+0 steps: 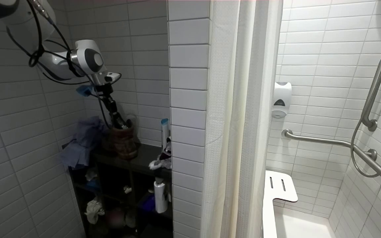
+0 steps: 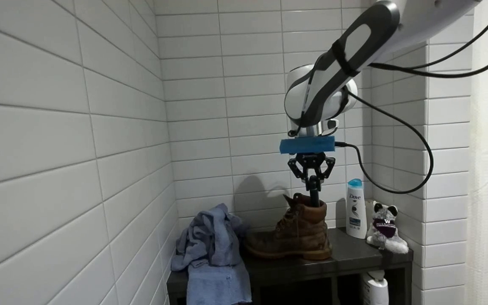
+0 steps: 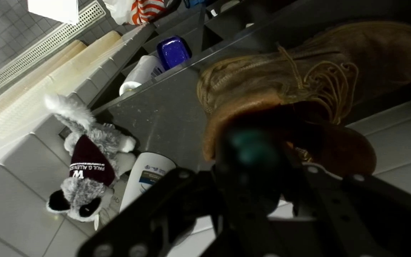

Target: Put the dark green bottle in the brown shoe.

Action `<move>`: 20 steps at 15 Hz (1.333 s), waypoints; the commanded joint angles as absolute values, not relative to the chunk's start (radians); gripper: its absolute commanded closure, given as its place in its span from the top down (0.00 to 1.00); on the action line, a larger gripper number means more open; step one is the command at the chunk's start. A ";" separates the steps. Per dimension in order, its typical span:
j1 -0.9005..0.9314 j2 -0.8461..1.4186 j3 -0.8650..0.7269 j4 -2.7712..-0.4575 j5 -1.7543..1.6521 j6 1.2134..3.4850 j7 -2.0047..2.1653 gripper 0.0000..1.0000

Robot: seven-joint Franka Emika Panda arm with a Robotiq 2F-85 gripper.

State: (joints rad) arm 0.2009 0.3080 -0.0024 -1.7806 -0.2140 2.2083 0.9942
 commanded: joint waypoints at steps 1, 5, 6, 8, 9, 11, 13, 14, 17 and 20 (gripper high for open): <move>0.207 0.271 -0.009 -1.829 -0.249 2.229 1.018 0.08; 0.207 0.264 -0.008 -1.836 -0.251 2.239 1.017 0.08; 0.206 0.263 -0.008 -1.836 -0.250 2.238 1.018 0.08; 0.205 0.261 -0.008 -1.834 -0.248 2.236 1.018 0.58; 0.204 0.261 -0.008 -1.834 -0.247 2.236 1.019 0.58; 0.202 0.260 -0.009 -1.833 -0.245 2.235 1.020 0.68; 0.201 0.259 -0.010 -1.833 -0.244 2.236 1.022 0.81; 0.201 0.258 -0.010 -1.834 -0.244 2.235 1.022 0.88; 0.199 0.255 -0.010 -1.835 -0.243 2.238 1.027 1.00; 0.194 0.249 -0.010 -1.840 -0.240 2.243 1.027 1.00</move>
